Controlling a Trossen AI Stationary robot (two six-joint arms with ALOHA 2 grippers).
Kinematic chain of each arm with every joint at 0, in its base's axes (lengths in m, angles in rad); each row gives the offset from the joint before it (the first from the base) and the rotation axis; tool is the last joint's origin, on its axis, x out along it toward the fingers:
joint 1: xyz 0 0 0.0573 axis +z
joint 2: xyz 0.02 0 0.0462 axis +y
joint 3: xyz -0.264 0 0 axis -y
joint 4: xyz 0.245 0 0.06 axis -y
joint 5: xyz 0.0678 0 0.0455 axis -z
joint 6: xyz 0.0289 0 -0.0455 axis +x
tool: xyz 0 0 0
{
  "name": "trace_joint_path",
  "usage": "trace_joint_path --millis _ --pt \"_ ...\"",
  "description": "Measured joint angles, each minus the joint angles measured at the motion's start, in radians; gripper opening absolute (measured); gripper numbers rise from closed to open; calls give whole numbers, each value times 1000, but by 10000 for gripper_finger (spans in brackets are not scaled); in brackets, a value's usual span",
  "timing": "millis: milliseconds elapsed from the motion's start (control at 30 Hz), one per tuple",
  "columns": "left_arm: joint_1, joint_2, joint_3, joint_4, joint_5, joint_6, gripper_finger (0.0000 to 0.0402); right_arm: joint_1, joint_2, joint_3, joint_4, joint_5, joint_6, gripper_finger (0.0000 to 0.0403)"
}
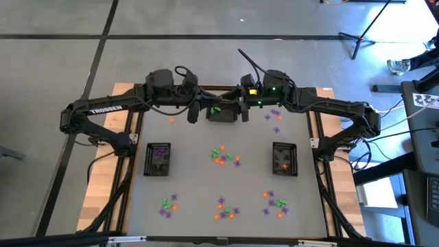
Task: Sort Halloween decoration
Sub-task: Put the orange spider toy into the right bin
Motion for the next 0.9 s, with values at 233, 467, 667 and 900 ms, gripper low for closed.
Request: trace_joint_path --millis 233,467,667,900 --pt "1 0 0 -2 -1 3 0 0 0 0 2 -10 0 132" --pt "1 0 0 -24 -9 22 0 0 0 0 32 -77 0 44" --pt "1 0 0 -30 -14 23 0 0 0 0 35 -87 -1 6" --pt "1 0 0 -30 -36 23 0 0 0 0 32 -96 -4 2"
